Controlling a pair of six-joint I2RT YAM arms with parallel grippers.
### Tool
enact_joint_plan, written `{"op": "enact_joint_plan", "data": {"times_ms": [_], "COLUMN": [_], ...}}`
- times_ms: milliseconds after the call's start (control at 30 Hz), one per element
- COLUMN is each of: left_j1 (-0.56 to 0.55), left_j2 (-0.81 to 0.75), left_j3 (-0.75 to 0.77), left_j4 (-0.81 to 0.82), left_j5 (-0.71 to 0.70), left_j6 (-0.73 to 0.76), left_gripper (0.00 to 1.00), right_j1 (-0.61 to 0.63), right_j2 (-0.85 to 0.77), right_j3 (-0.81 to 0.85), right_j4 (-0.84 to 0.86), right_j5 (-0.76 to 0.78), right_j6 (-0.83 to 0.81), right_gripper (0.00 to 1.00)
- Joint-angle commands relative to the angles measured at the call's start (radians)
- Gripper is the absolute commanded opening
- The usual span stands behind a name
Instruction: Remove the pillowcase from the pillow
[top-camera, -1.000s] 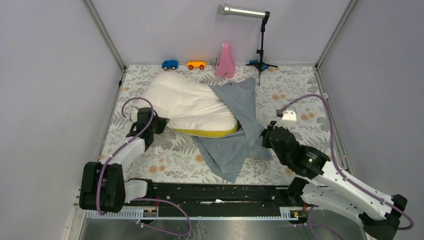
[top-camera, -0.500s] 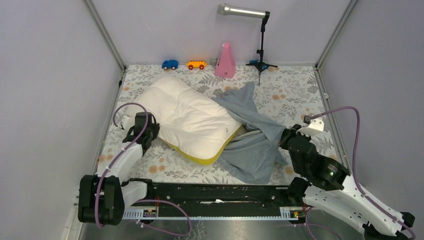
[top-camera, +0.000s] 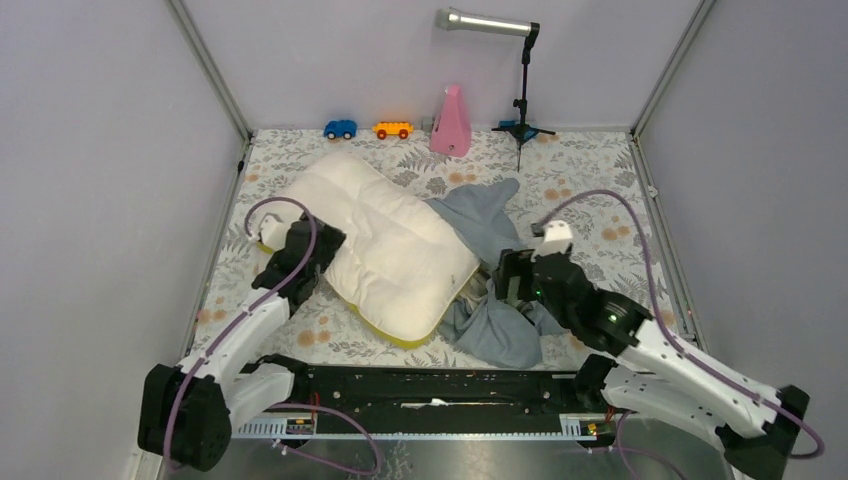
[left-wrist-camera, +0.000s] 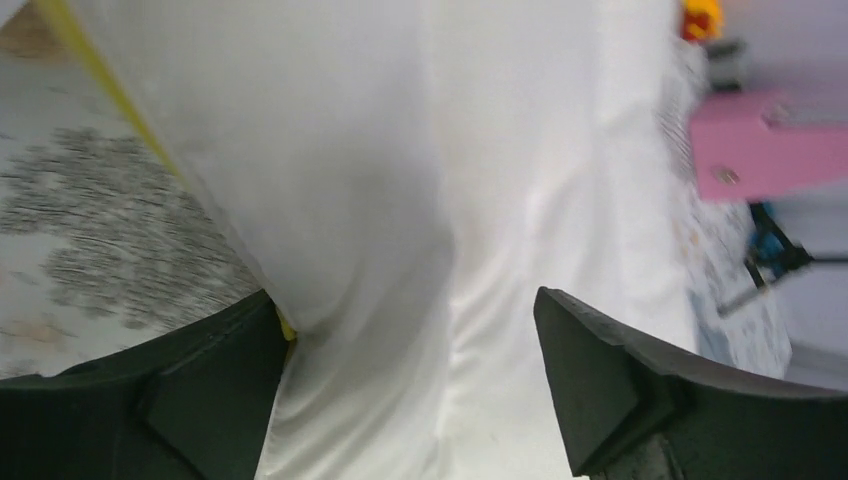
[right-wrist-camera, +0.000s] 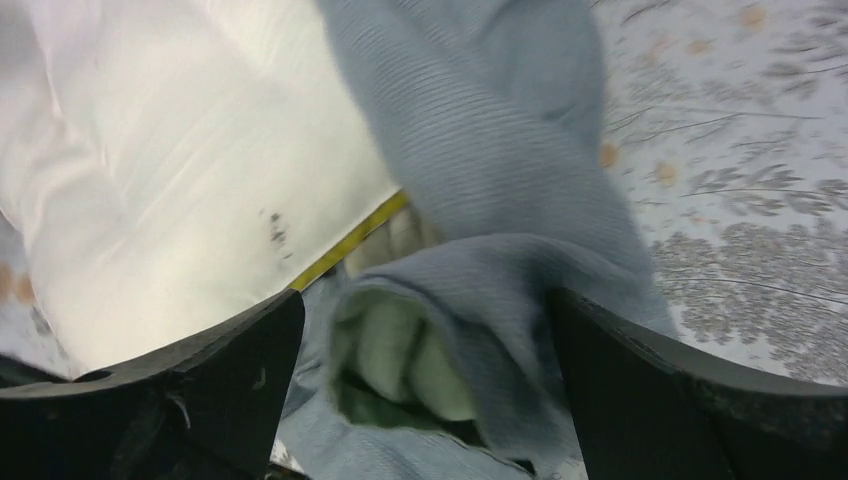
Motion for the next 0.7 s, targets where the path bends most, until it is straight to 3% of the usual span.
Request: {"op": "enact_joint_plan", "data": {"times_ms": [0,267,367,433,567,667], "left_j1": [-0.219,-0.586,-0.736,-0.823,-0.834,-0.765], "left_j2": [-0.056,0.014,0.09,0.174,0.275,0.251], "left_j3": [0.164,0.324,0.395,0.457,0.539,0.525], "left_j4": [-0.052,-0.132,-0.17,-0.264,-0.441,-0.404], "left_j5": [-0.18,-0.342,-0.439,-0.576,-0.7,-0.6], "left_j6": [0.093,0.333,0.489,0.48,0.377,0.409], "left_gripper": [0.95,0.98,0.98,0.99,0.99,0.99], "right_j1": [-0.005,-0.017,-0.103,-0.168,-0.206,-0.22], "right_j2": [0.185,0.357,0.394,0.406,0.404,0.374], "right_j3": [0.103,0.213,0.203,0.179,0.147,0.116], "right_j4": [0.029,0.007,0.042,0.07,0.051,0.021], "right_j5": [-0.215,-0.126,-0.271,-0.317,-0.178,-0.057], "right_j6": [-0.085,-0.082,-0.058,-0.03,0.012,0.058], "right_gripper": [1.0,1.0,1.0,1.0,1.0,1.0]}}
